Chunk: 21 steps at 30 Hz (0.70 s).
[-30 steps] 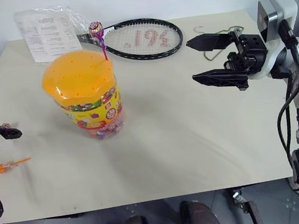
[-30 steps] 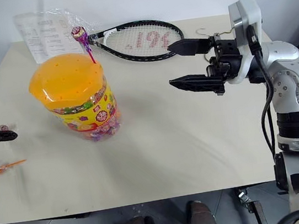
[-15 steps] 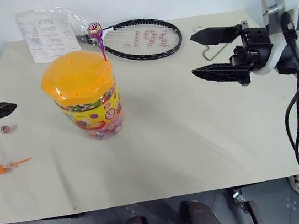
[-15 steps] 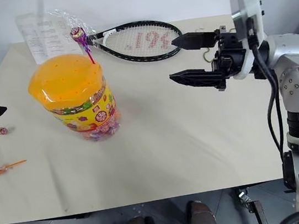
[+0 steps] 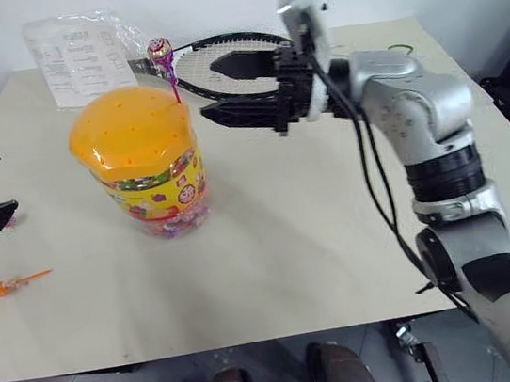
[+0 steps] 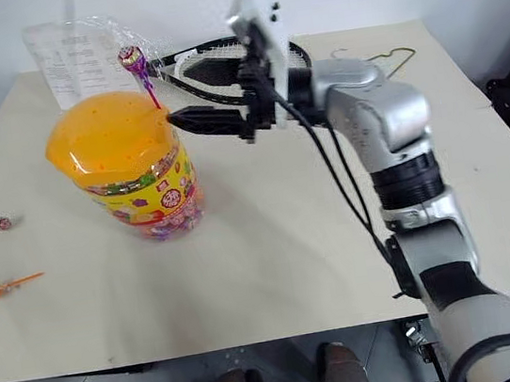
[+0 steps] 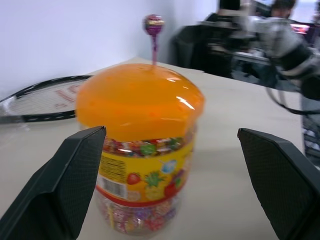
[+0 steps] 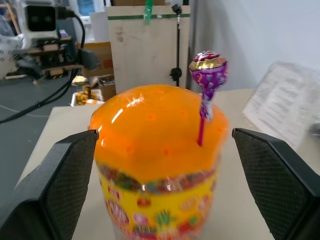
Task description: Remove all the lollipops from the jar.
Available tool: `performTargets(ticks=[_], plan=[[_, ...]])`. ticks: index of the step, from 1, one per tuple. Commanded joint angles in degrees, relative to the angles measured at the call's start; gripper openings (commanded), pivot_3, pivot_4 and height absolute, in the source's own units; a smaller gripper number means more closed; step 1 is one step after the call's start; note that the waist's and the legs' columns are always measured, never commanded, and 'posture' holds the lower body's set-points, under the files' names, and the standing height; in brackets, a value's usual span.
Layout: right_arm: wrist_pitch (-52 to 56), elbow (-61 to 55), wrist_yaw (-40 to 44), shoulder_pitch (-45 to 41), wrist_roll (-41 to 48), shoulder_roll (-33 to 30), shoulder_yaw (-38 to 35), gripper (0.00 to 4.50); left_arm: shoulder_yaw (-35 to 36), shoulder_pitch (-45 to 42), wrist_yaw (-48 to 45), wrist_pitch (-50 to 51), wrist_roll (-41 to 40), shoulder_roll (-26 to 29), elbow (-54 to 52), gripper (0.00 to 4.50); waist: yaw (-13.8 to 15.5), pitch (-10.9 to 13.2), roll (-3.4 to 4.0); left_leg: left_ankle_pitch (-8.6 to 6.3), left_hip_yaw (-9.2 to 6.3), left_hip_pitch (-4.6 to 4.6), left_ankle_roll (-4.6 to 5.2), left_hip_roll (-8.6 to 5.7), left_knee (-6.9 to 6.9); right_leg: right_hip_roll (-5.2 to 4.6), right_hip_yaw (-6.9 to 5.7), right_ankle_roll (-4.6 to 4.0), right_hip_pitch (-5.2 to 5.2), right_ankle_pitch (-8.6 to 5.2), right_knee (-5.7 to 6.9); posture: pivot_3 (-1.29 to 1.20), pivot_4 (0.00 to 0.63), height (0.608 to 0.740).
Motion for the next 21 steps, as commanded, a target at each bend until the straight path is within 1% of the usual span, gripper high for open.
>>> performTargets(ticks=[1, 4, 11, 14, 21], plan=[[-3.27, 5.29, 0.28, -3.49, -0.99, 2.46, -1.77, 4.5, 0.04, -0.43, -4.12, -4.88, -2.41, 0.38, 0.69, 4.48, 0.02, 0.0, 0.0, 0.0, 0.0, 0.0, 0.0, 0.0, 0.0, 0.0, -0.01, 0.0, 0.0, 0.0, -0.01, 0.0, 0.15, 0.74], [-7.31, 12.84, 1.39, -7.25, -2.1, 5.74, -2.64, 4.5, -0.65, -0.18, -1.8, -5.59, -3.94, -0.81, -0.88, 4.48, -0.17, 0.0, -0.01, 0.0, -0.01, -0.01, 0.0, 0.0, 0.0, 0.0, 0.0, 0.0, 0.0, 0.0, 0.0, 0.0, 0.15, 0.74], [-14.08, 25.8, 3.51, -14.01, -4.87, 11.02, -3.78, 4.5, -1.0, 1.27, 0.26, -6.16, -5.96, -1.77, -2.61, 4.48, -1.66, 0.0, 0.0, 0.0, -0.01, 0.01, 0.0, 0.05, -0.06, 0.05, -0.01, 0.0, -0.01, 0.0, 0.0, 0.0, 0.15, 0.74], [-15.23, 28.82, 5.14, -15.49, -6.02, 12.02, -3.91, 3.86, -0.98, 1.77, 0.91, -6.44, -6.49, -2.05, -3.26, 4.5, -2.16, 0.0, 0.01, 0.0, -0.01, 0.0, -0.01, 0.08, -0.09, 0.06, -0.01, 0.0, -0.03, 0.0, 0.01, 0.0, 0.15, 0.74], [-15.68, 30.62, 7.73, -16.91, -7.45, 12.84, -4.58, 1.48, -0.6, 2.54, 2.04, -6.98, -7.64, -2.09, -4.26, 4.5, -2.75, 0.01, 0.01, 0.0, -0.03, 0.0, -0.01, 0.08, -0.11, 0.06, 0.0, 0.0, -0.04, 0.0, 0.01, 0.0, 0.15, 0.74]])
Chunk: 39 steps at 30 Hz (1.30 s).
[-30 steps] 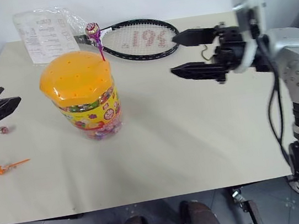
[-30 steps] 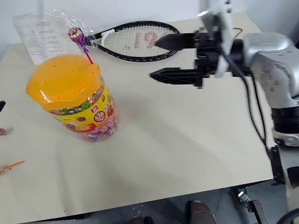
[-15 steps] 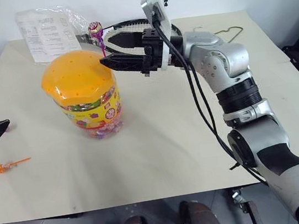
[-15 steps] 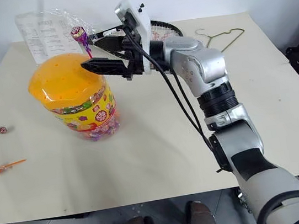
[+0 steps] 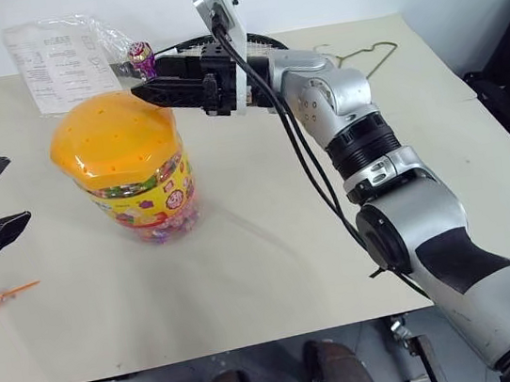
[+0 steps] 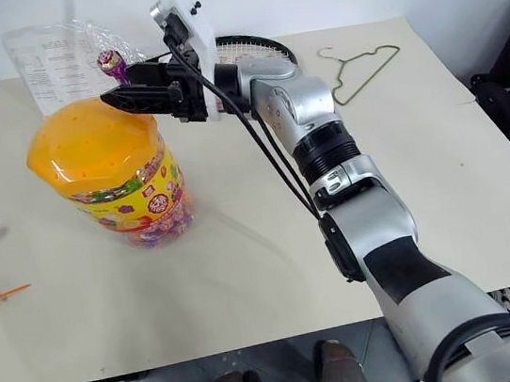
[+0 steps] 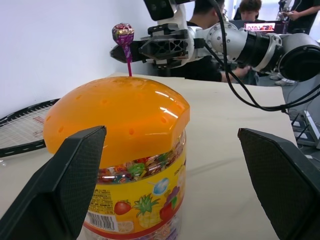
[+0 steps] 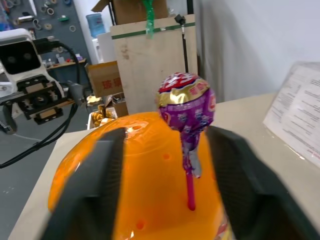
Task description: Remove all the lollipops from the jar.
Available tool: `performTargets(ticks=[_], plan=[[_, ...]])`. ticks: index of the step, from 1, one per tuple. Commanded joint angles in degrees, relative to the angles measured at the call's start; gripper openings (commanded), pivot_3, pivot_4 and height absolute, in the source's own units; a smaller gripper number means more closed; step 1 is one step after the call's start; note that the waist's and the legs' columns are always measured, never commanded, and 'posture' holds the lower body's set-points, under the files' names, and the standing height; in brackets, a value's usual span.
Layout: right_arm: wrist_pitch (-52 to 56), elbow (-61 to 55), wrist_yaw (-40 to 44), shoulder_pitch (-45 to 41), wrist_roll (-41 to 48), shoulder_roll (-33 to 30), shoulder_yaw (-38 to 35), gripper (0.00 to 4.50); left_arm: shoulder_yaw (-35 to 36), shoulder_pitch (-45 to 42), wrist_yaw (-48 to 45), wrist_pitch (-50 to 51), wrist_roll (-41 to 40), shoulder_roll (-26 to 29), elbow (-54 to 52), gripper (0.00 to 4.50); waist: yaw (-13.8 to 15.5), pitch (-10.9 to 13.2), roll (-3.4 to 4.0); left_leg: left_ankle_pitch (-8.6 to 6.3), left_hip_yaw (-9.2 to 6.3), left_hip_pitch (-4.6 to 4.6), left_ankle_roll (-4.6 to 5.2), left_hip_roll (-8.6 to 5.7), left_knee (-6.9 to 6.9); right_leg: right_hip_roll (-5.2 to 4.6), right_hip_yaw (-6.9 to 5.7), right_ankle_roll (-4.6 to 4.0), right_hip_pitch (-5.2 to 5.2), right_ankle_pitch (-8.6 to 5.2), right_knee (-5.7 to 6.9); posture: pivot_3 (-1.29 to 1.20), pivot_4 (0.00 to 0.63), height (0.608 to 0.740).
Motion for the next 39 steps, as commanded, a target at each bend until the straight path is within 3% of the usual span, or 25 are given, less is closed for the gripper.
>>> performTargets(ticks=[1, 4, 5, 14, 20, 26, 31, 35, 39], plan=[[-0.96, -0.6, 1.22, -2.67, -0.27, 0.41, -1.31, 1.13, 1.58, 0.49, 0.34, -0.64, -2.24, 0.17, -2.46, 4.5, -0.05, 0.0, 0.0, 0.0, 0.0, 0.0, 0.0, 0.0, 0.0, 0.0, 0.0, 0.0, 0.0, 0.0, 0.0, 0.0, 0.15, 0.74], [-0.93, -1.59, 1.48, -3.52, -0.02, 0.52, -2.05, 0.1, 1.75, 0.81, 0.65, -0.84, -2.89, 0.04, -2.87, 4.5, -0.08, 0.01, 0.01, 0.0, 0.0, 0.0, 0.0, 0.01, 0.0, 0.0, 0.01, 0.0, -0.01, 0.0, 0.0, 0.0, 0.15, 0.74], [-0.75, -2.26, 1.53, -3.86, 0.08, 0.4, -2.26, 0.04, 1.8, 1.01, 0.71, -0.86, -3.1, 0.0, -3.04, 4.5, -0.08, 0.01, 0.01, 0.0, 0.0, 0.0, -0.01, 0.01, -0.01, 0.0, 0.01, 0.0, -0.02, 0.0, 0.0, 0.0, 0.15, 0.74], [-2.05, -4.49, -0.75, -7.93, -0.5, -2.04, -4.62, 0.04, 0.76, 0.89, -1.05, -1.11, -4.25, 0.84, -2.7, 4.5, -0.14, 0.02, 0.03, -0.01, 0.04, -0.02, -0.02, 0.02, -0.04, 0.01, 0.04, -0.01, -0.08, -0.01, 0.0, 0.0, 0.15, 0.74], [2.79, -8.66, -4.89, -7.84, -3.34, -9.07, -4.17, 0.04, 0.46, 1.18, -2.15, -0.18, -4.83, 1.77, -4.23, 4.5, 0.21, 0.01, 0.02, -0.01, 0.03, -0.05, -0.02, 0.01, -0.02, -0.01, 0.07, -0.01, -0.08, -0.01, 0.0, 0.0, 0.15, 0.74], [19.86, -24.74, -2.48, 1.2, -4.04, -22.32, -0.15, 0.04, 3.0, 5.57, -1.95, 2.68, -6.19, 2.57, -8.85, 4.5, 0.34, 0.01, 0.01, -0.02, 0.03, -0.05, -0.01, 0.03, -0.02, -0.01, 0.07, -0.01, -0.08, -0.01, -0.02, 0.0, 0.15, 0.74], [37.93, -39.26, -7.17, 16.97, -5.2, -35.02, 2.3, 0.04, 11.53, 15.59, -3.0, 6.41, -6.2, 3.93, -13.17, 4.5, 0.66, 0.02, 0.03, -0.05, 0.05, -0.06, -0.04, 0.07, -0.04, 0.01, 0.07, -0.04, -0.1, -0.02, -0.06, 0.0, 0.15, 0.74], [38.59, -41.11, -11.97, 29.56, -9.82, -39.27, 5.54, 0.04, 13.35, 18.74, -2.58, 6.54, -6.51, 3.39, -13.93, 4.5, 1.23, 0.03, 0.07, -0.06, 0.17, -0.01, -0.07, 0.06, -0.04, 0.01, 0.11, -0.09, -0.11, -0.03, -0.05, 0.0, 0.15, 0.74], [36.45, -34.18, -15.82, 33.97, -12.86, -38.08, 6.41, 0.04, 12.12, 18.84, -1.25, 6.61, -7.4, 2.49, -14.9, 4.5, 1.76, 0.2, 0.35, -0.06, 0.21, 0.0, -0.08, 0.04, 0.01, 0.0, 0.14, -0.13, -0.11, 0.01, -0.03, 0.0, 0.15, 0.74]])
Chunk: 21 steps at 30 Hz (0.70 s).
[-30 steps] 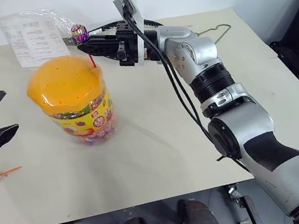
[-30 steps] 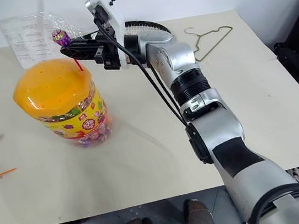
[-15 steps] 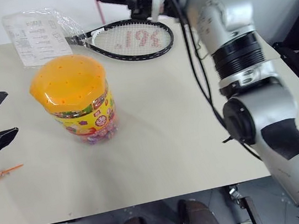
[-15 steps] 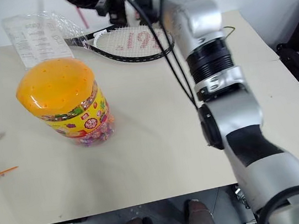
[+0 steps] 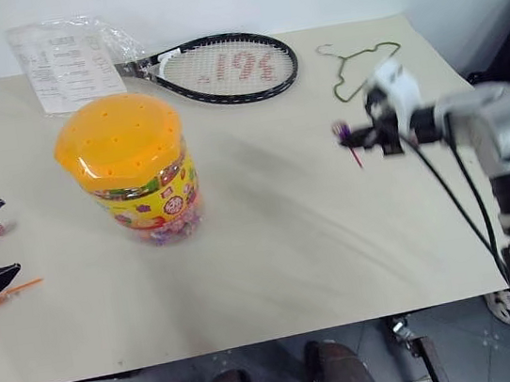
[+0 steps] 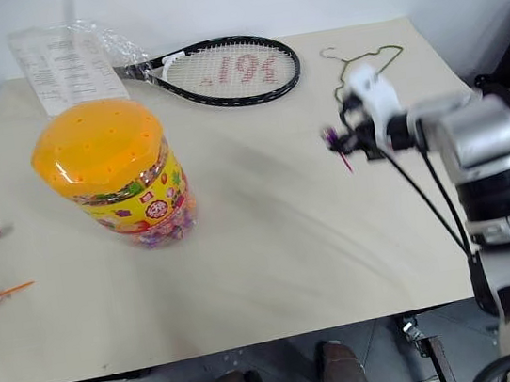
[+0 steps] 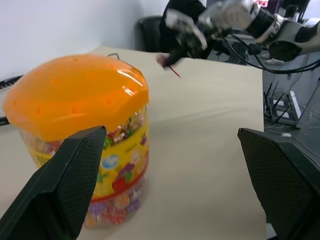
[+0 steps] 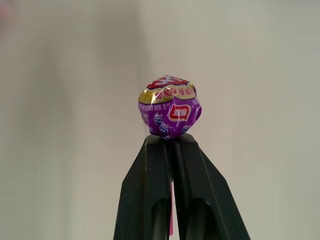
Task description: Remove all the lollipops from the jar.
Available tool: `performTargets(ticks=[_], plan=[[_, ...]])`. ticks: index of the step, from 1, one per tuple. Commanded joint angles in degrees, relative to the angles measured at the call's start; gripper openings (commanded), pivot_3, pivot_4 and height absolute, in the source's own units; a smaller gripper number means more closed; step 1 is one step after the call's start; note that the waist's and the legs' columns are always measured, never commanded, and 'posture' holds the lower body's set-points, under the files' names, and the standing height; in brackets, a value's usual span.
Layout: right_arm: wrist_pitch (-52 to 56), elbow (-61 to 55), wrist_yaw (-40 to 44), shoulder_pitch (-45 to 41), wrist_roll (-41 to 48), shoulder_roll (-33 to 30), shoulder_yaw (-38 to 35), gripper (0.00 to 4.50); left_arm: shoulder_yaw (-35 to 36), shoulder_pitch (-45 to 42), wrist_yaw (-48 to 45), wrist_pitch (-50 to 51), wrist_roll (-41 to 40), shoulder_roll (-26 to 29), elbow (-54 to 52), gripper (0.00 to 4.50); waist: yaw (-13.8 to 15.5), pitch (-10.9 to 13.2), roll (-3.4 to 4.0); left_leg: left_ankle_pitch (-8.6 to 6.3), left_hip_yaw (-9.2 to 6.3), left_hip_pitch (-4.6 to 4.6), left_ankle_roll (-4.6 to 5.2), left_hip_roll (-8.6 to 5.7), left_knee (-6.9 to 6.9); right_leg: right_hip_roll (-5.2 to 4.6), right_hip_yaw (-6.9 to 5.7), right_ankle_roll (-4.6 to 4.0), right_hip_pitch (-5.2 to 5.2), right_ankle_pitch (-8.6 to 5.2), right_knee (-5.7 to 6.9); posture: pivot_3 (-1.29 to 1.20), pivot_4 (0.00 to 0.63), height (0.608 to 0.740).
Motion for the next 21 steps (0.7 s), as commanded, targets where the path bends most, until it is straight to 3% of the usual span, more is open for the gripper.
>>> performTargets(ticks=[1, 7, 10, 21], plan=[[-2.57, 4.43, -3.29, -0.8, -2.82, 0.11, -0.6, 0.04, 0.36, -0.29, 0.56, -0.17, -1.74, -0.45, -1.94, 4.5, 0.05, 0.07, 0.17, 0.0, 0.0, 0.0, 0.0, 0.0, 0.0, 0.0, 0.0, -0.01, 0.0, 0.01, 0.0, 0.0, 0.15, 0.74], [-6.94, 14.96, -6.17, -2.1, -5.17, 2.55, -0.77, 0.04, 0.01, 0.19, 1.38, -0.41, -1.37, -1.05, -2.32, 4.5, 0.0, 0.02, 0.09, 0.0, -0.01, 0.01, -0.01, 0.02, 0.0, 0.02, -0.03, -0.01, 0.02, 0.01, -0.02, 0.0, 0.15, 0.74], [-7.18, 14.18, -4.92, -1.88, -4.75, 2.3, -0.83, 0.74, 1.18, 1.83, 1.94, 0.66, -1.53, -1.48, -3.24, 4.5, -0.01, -0.01, 0.04, 0.0, -0.02, 0.04, -0.01, 0.02, 0.03, 0.02, -0.04, -0.02, 0.08, 0.01, -0.02, 0.0, 0.15, 0.74], [-10.21, -2.76, 11.5, 4.79, 2.37, -9.41, -5.13, 4.46, 2.74, 8.31, 5.7, 1.32, 1.27, -1.72, -4.01, 4.5, 1.22, 0.09, 0.21, 0.0, -0.04, 0.03, 0.0, 0.05, 0.03, 0.03, -0.05, -0.02, 0.09, 0.01, -0.08, 0.0, 0.15, 0.74]])
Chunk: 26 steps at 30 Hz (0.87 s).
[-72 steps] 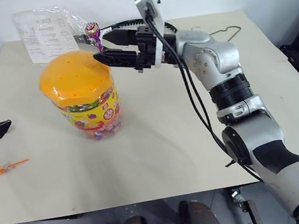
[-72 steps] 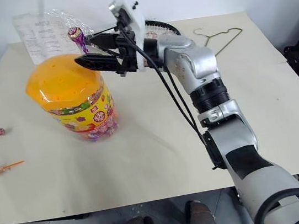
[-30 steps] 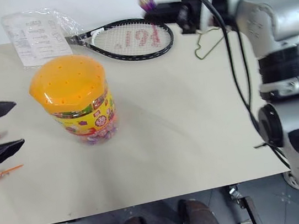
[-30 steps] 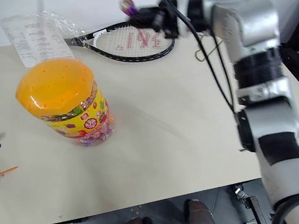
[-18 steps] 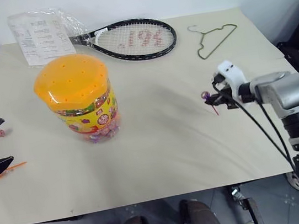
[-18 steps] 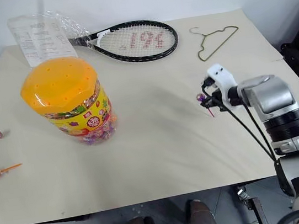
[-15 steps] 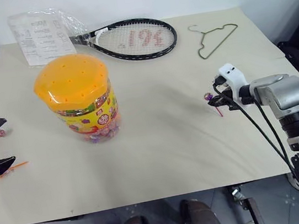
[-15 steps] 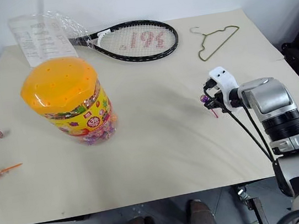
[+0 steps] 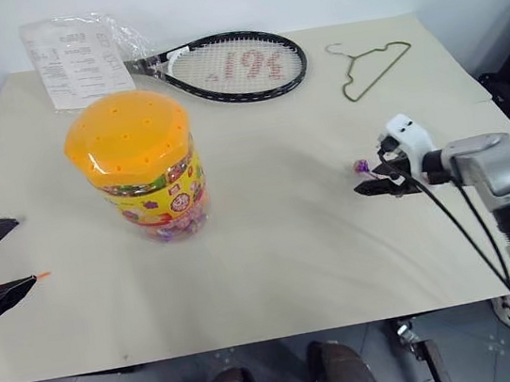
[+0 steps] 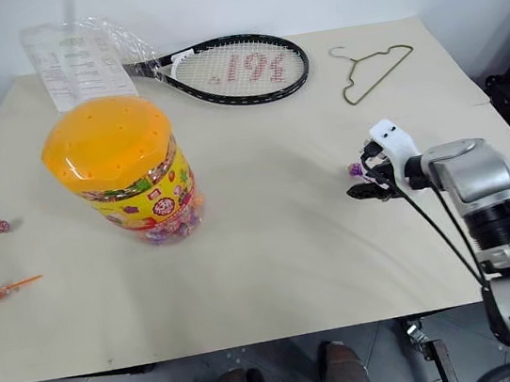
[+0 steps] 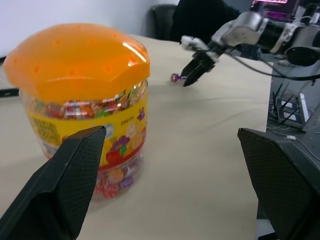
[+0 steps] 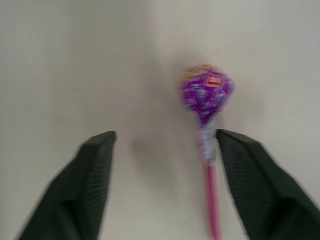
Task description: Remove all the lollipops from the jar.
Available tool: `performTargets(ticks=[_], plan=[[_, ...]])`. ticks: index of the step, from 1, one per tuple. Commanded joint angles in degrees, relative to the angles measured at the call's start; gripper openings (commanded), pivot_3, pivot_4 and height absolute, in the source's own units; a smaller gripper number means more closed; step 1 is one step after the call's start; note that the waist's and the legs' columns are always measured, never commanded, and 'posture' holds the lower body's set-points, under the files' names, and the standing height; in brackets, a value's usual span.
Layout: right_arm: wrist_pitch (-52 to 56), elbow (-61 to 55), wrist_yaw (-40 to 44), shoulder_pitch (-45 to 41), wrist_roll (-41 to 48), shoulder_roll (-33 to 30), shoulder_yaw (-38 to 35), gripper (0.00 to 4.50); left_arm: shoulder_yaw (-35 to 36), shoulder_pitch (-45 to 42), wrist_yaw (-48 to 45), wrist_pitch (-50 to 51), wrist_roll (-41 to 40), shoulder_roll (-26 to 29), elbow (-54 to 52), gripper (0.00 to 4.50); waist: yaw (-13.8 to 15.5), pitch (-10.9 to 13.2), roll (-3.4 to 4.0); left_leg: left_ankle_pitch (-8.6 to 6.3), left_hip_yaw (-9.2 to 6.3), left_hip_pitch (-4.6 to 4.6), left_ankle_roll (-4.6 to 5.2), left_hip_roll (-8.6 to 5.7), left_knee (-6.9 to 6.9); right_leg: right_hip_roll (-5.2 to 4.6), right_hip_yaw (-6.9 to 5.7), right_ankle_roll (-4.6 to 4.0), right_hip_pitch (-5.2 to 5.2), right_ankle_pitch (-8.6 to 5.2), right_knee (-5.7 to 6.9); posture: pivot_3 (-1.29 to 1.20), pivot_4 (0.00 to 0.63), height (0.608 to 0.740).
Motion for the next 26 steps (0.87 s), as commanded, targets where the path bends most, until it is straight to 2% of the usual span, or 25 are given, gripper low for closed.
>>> performTargets(ticks=[1, 8, 13, 17, 20, 26], plan=[[-3.19, -4.06, 5.65, -0.26, 2.49, -5.16, -4.01, 4.46, 1.31, 1.51, 2.63, 0.44, 1.55, 0.6, -1.41, 4.5, 0.21, 0.02, 0.03, 0.0, 0.0, 0.0, 0.0, 0.0, 0.0, 0.0, 0.0, 0.0, 0.0, 0.0, 0.0, 0.0, 0.15, 0.74], [-3.15, -11.43, 15.2, -0.06, 8.79, -9.25, -5.7, 4.46, -1.61, 1.23, 11.04, 1.83, 4.89, 0.27, -2.32, 4.5, 0.25, 0.04, 0.06, -0.01, 0.0, 0.01, 0.0, 0.01, 0.0, 0.0, 0.0, -0.02, 0.0, 0.01, 0.01, 0.0, 0.15, 0.74], [-0.87, -21.09, 16.73, 1.67, 16.3, -5.79, -6.67, 4.46, -2.15, 1.57, 10.04, 1.23, 3.11, -1.82, -2.81, 4.5, 0.26, 0.03, 0.06, -0.02, 0.0, 0.01, -0.01, 0.03, 0.0, 0.02, 0.0, -0.02, 0.0, 0.01, -0.01, 0.0, 0.15, 0.74], [-6.54, -26.41, 17.5, 7.48, 19.05, -1.96, -7.03, 4.46, -0.18, 3.64, 7.12, -1.01, 3.32, -3.01, -1.96, 4.5, 0.4, 0.02, 0.04, -0.02, -0.01, 0.01, -0.01, 0.02, 0.0, 0.02, -0.02, -0.02, 0.02, 0.02, -0.02, 0.0, 0.15, 0.74], [-9.92, -24.54, 16.07, 10.44, 17.98, 0.46, -6.72, 4.46, 0.7, 4.99, 7.46, -1.59, 4.57, -2.96, -0.68, 4.5, 0.54, -0.01, -0.02, -0.02, -0.02, 0.01, -0.01, 0.01, 0.0, 0.02, -0.04, -0.02, 0.03, 0.02, -0.02, 0.0, 0.15, 0.74], [-13.29, -21.02, 16.0, 12.82, 16.33, 0.14, -6.53, 4.46, 3.06, 7.04, 7.72, -3.66, 4.46, -4.8, -1.04, 4.5, 0.46, -0.02, -0.02, -0.02, -0.02, 0.03, -0.01, 0.02, 0.02, 0.02, -0.03, -0.04, 0.04, 0.05, -0.01, 0.0, 0.15, 0.74]])
